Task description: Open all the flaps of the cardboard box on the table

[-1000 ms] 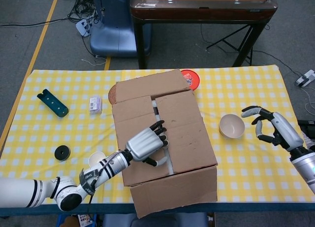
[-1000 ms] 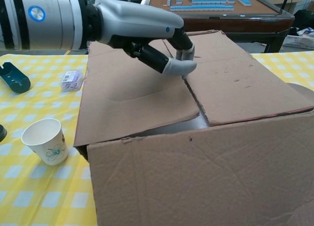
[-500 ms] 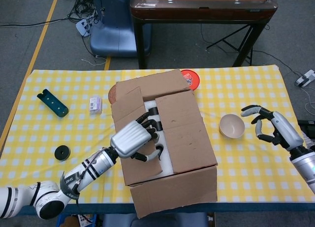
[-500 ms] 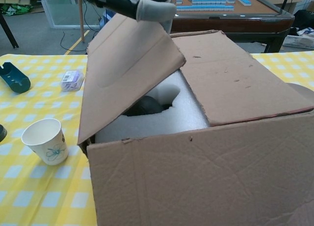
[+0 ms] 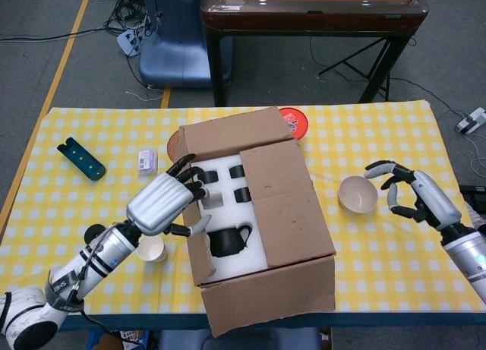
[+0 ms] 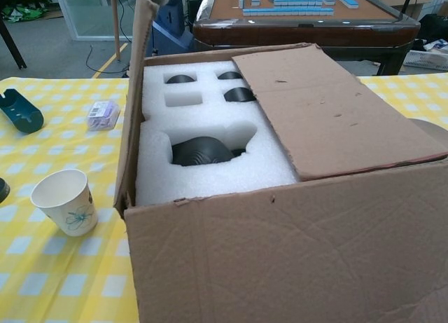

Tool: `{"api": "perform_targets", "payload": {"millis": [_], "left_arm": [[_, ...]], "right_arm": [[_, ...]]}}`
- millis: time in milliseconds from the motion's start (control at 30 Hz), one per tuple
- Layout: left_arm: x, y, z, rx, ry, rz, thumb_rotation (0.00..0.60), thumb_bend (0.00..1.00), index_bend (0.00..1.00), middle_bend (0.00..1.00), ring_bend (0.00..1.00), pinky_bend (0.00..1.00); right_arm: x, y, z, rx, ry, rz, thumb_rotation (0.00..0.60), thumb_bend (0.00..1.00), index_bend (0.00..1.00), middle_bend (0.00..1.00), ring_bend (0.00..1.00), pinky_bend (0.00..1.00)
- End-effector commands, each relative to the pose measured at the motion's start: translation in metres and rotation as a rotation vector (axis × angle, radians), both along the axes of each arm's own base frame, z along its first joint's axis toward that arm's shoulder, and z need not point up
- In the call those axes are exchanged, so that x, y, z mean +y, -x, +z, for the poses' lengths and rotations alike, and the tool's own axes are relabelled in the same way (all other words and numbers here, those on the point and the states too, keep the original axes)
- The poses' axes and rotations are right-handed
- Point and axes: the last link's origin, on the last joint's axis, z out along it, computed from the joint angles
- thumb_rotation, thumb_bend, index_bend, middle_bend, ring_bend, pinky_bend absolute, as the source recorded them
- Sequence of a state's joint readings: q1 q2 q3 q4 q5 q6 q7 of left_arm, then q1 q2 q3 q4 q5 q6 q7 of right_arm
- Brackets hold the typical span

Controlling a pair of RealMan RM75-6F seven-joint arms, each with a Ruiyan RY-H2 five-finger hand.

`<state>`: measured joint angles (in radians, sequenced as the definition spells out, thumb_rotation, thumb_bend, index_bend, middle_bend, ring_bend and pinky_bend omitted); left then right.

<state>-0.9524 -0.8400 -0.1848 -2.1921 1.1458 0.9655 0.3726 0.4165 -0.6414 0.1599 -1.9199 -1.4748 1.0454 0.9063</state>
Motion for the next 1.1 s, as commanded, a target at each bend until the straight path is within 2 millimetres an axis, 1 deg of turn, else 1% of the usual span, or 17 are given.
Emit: {"api": "perform_targets", "payload": {"millis": [33,367,567,767,900,1000,1100], "left_arm": [[0.000,0.007,0.011,-0.010,-0.019,0.013,0.113,0.44,0.54,0.45,0.18,0.00],[0.002,0.036,0.036,0.009,-0.061,0.081,0.110,0.44,0.54,0.45,0.18,0.00],[0.003,0.055,0.044,0.035,-0.084,0.122,0.113,0.44,0.55,0.45,0.18,0.00],[0.003,0.068,0.048,0.046,-0.097,0.151,0.112,0.44,0.55,0.45,0.18,0.00],[0.003,0.075,0.049,0.022,-0.101,0.174,0.114,0.44,0.54,0.45,0.18,0.00],[0.004,0.082,0.047,0.015,-0.099,0.200,0.112,0.44,0.53,0.45,0.18,0.00],[0.005,0.090,0.042,0.014,-0.096,0.234,0.112,0.44,0.51,0.45,0.18,0.00]], "right_arm": [[-0.001,-0.001,0.000,0.001,-0.001,0.001,0.600,0.75,0.33,0.24,0.23,0.35],[-0.003,-0.005,-0.003,0.003,-0.010,0.007,0.600,0.75,0.33,0.24,0.23,0.35],[-0.002,-0.007,-0.004,0.009,-0.012,0.015,0.600,0.75,0.33,0.24,0.23,0.35],[0.000,-0.013,-0.009,0.022,-0.029,0.042,0.600,0.75,0.33,0.24,0.23,0.35],[0.005,-0.019,-0.016,0.047,-0.051,0.079,0.600,0.77,0.33,0.24,0.23,0.35],[0.007,-0.026,-0.024,0.103,-0.075,0.133,0.600,0.80,0.33,0.24,0.23,0.35],[0.006,-0.035,-0.033,0.182,-0.085,0.206,0.600,0.86,0.33,0.25,0.23,0.35]]}}
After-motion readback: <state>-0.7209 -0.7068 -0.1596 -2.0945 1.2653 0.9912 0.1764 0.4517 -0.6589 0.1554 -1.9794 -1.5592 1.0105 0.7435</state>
